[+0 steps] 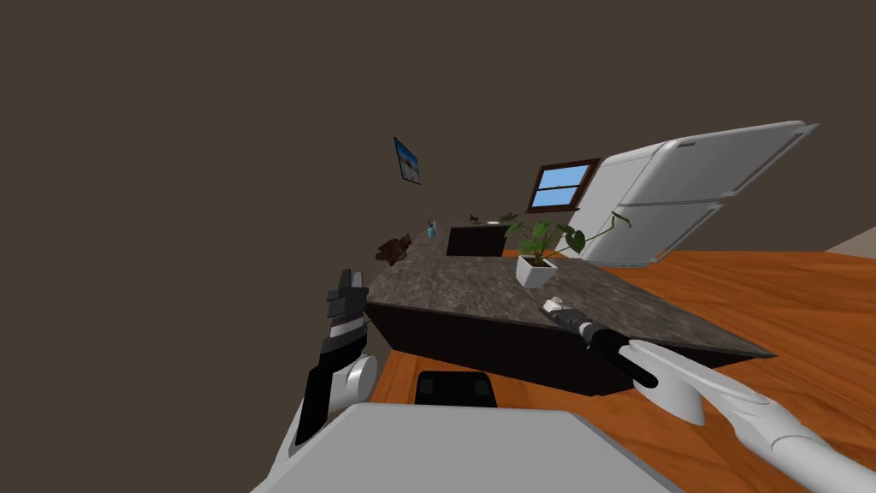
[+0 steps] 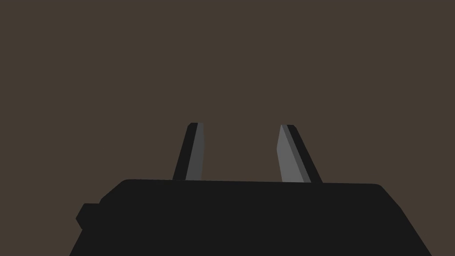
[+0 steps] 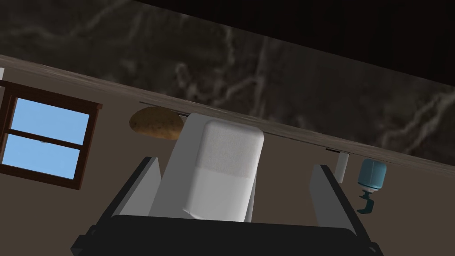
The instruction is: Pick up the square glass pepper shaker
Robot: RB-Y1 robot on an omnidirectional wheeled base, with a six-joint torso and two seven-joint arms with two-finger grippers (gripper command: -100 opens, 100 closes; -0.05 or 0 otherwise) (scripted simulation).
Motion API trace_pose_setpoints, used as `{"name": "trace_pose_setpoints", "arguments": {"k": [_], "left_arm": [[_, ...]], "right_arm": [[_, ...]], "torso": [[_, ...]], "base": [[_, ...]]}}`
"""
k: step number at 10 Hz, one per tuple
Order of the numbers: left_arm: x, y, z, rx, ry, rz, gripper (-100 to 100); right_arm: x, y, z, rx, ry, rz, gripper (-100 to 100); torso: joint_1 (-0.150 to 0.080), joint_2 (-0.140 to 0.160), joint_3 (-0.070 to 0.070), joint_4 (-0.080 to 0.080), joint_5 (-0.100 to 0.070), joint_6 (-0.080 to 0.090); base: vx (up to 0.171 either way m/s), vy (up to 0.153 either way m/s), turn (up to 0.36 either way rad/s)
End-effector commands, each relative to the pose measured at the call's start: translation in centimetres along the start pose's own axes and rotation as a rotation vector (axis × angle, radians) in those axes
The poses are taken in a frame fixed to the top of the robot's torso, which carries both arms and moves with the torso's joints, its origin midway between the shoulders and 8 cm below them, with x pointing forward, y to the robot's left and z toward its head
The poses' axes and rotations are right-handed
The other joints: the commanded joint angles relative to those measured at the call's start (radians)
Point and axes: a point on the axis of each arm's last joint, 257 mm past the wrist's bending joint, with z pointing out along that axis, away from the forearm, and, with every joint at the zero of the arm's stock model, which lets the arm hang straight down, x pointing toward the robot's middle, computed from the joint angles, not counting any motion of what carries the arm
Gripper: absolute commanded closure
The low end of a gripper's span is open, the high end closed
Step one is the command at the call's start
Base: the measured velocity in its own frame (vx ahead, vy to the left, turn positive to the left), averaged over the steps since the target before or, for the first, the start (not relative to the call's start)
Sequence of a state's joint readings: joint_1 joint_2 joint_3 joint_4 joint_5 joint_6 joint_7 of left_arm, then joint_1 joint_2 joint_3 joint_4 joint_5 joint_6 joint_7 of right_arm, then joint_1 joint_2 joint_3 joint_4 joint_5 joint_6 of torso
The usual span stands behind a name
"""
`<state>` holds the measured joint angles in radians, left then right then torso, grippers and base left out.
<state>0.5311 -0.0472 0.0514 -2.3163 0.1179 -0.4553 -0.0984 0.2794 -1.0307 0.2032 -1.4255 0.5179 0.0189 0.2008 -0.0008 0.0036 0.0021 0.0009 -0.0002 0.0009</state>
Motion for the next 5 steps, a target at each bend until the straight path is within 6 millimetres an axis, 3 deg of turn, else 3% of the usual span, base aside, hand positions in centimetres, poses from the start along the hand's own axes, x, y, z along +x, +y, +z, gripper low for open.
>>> {"name": "trace_pose_setpoints", "arguments": {"k": [1,2,4,5], "left_arm": [[0.0,0.0,0.0,0.0,0.0,0.0,0],[0.0,0.0,0.0,0.0,0.0,0.0,0],[0.0,0.0,0.0,0.0,0.0,0.0,0],[0.0,0.0,0.0,0.0,0.0,0.0,0]], "right_arm": [[-1.2,0.8,1.0,-0.013,-0.014,-0.004,-100],[-0.4,0.6,1.5,-0.004,0.009,-0.004,-100],[-2.2,1.5,2.4,-0.021,-0.019,-0.01,-100],[-2.0,1.8,3.2,-0.023,-0.002,-0.018,-100]], "torso": [[0.0,0.0,0.0,0.0,0.0,0.0],[0.0,0.0,0.0,0.0,0.0,0.0],[0.0,0.0,0.0,0.0,0.0,0.0],[0.0,-0.001,-0.001,0.0,0.0,0.0]], "base": [[-0.036,-0.003,-0.032],[-0.044,-0.009,-0.062],[-0.027,-0.01,-0.013],[-0.029,-0.011,-0.049]]}}
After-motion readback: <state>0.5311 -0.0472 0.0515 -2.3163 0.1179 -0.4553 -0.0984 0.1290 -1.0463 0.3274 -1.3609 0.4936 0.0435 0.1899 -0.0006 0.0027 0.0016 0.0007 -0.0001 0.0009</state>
